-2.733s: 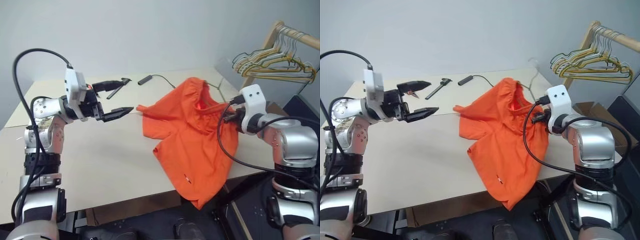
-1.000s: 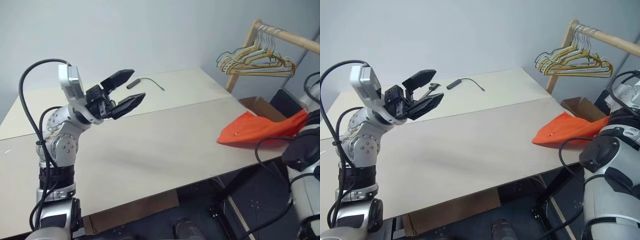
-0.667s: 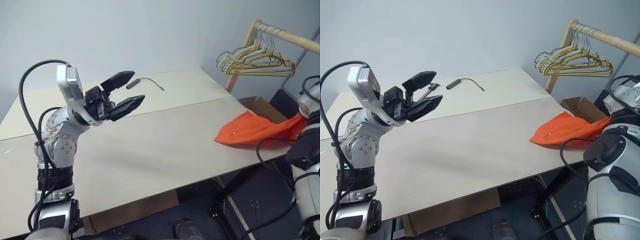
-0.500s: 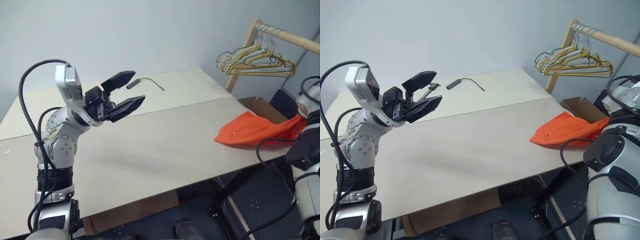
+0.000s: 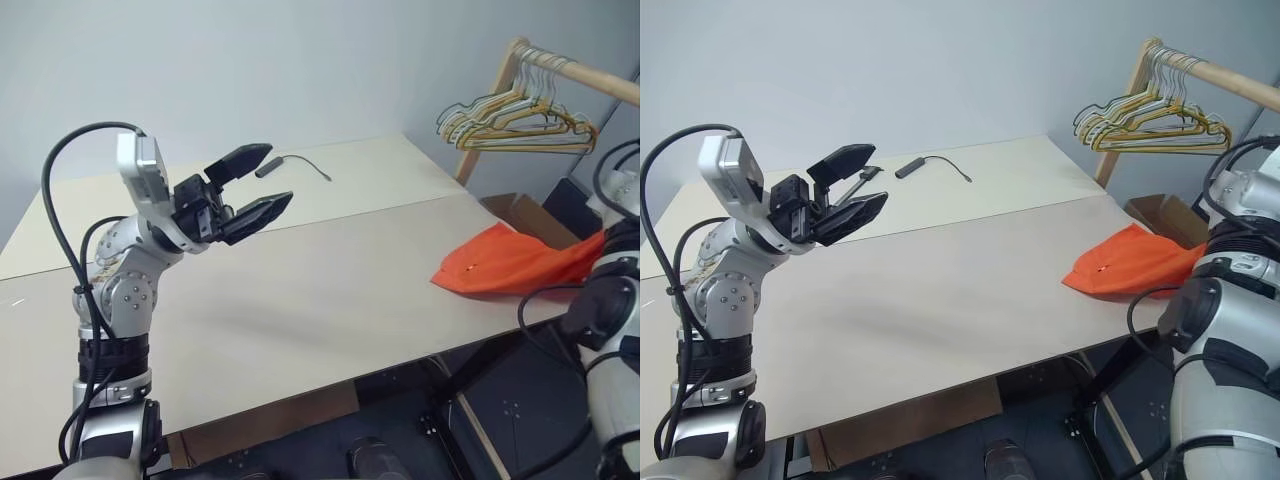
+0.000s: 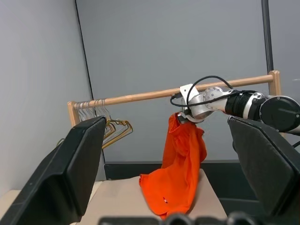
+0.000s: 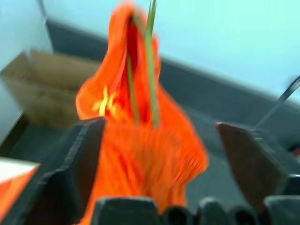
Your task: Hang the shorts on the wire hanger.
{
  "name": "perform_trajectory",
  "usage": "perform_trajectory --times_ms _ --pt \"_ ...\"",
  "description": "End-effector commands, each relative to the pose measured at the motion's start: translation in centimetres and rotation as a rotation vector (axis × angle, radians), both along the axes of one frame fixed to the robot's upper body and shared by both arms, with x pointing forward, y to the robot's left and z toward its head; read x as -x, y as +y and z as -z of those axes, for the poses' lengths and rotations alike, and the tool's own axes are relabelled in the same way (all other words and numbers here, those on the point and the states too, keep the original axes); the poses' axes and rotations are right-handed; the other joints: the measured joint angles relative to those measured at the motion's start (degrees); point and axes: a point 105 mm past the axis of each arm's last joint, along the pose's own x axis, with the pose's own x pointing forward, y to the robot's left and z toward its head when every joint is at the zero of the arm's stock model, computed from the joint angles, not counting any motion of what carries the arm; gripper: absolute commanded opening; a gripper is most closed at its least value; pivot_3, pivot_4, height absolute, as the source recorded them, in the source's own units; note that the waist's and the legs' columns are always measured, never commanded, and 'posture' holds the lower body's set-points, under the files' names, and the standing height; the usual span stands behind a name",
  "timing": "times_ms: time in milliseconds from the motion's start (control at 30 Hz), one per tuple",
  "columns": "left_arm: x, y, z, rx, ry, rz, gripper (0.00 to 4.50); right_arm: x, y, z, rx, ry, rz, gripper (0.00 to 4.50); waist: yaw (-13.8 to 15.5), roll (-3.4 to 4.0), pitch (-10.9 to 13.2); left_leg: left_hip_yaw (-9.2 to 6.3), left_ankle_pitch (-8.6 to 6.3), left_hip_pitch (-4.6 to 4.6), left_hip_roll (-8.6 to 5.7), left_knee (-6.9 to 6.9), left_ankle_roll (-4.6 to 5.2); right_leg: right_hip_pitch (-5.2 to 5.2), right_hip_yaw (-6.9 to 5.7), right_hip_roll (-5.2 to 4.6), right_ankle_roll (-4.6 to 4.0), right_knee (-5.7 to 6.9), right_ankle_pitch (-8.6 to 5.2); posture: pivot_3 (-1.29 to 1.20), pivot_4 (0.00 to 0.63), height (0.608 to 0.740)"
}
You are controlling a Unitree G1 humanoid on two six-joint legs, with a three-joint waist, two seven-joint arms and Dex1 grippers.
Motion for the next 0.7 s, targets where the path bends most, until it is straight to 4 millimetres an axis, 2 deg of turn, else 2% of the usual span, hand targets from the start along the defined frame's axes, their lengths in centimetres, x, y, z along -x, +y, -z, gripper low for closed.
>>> perform_trajectory --times_ms 33,167,267,333,400,467,567,633,700 --pt "0.1 0.1 -0.7 0.006 -0.030 -0.012 4.50 0.4 0.8 -3.4 0.183 -0.030 0.039 4.46 0.1 0.00 0.0 0.00 0.00 0.00 0.00 0.00 0.00 0.00 0.00 0.00 0.00 0.01 0.00 -0.10 0.000 0.740" --pt "0.1 0.2 -0.6 -0.001 -0.025 -0.023 4.50 1.0 2.9 -7.3 0.470 -0.041 0.100 4.46 0.7 0.05 0.0 0.01 0.00 -0.03 -0.01 0.00 0.00 -0.07 0.03 -0.02 0.00 0.02 0.00 -0.10 0.000 0.740" --pt "0.2 0.2 -0.6 0.000 -0.023 -0.022 4.50 1.2 4.6 -9.4 0.663 -0.044 0.126 4.46 0.8 0.06 0.0 0.03 0.01 -0.11 0.00 0.00 -0.01 -0.20 0.05 -0.01 0.00 0.06 0.00 -0.09 0.000 0.740" --pt "0.2 0.3 -0.6 -0.001 -0.023 -0.023 4.50 0.7 6.9 -11.3 0.844 -0.094 0.075 4.46 0.8 0.06 0.0 0.03 0.01 -0.13 -0.01 0.00 -0.01 -0.25 0.06 -0.01 0.00 0.09 0.00 -0.09 0.000 0.740" --pt "0.2 0.4 -0.6 -0.002 -0.022 -0.026 4.50 -0.2 9.3 -12.3 0.979 -0.135 -0.023 4.46 0.8 0.06 0.0 0.05 0.01 -0.14 -0.01 0.00 -0.01 -0.28 0.08 0.00 0.00 0.10 0.00 -0.09 0.000 0.740" --pt "0.2 0.6 -0.4 -0.010 -0.020 -0.034 4.50 -1.7 11.8 -12.1 1.068 -0.142 -0.180 4.46 0.7 0.06 0.0 0.08 0.01 -0.13 -0.01 0.00 -0.01 -0.29 0.12 0.00 0.01 0.11 0.00 -0.09 0.000 0.740" --pt "-0.1 1.2 -0.2 -0.026 -0.009 -0.077 4.50 -3.9 14.8 -10.3 1.085 -0.135 -0.455 4.46 0.7 0.04 0.0 0.08 0.01 -0.10 0.00 0.00 -0.01 -0.27 0.12 0.02 0.01 0.12 0.01 -0.08 0.000 0.740" --pt "-0.6 1.7 0.2 -0.053 0.003 -0.127 4.50 -5.7 17.4 -7.9 1.072 -0.064 -0.705 4.46 0.8 0.04 0.0 0.06 0.01 -0.08 0.01 0.00 -0.01 -0.25 0.10 0.02 0.01 0.13 0.01 -0.08 0.000 0.740" --pt "-1.0 2.1 0.9 -0.093 0.021 -0.178 4.50 -6.5 19.7 -5.4 1.020 -0.027 -0.931 4.46 0.8 0.04 0.0 0.05 0.01 -0.03 0.01 0.00 -0.01 -0.18 0.08 0.02 0.02 0.12 0.01 -0.07 0.000 0.740"
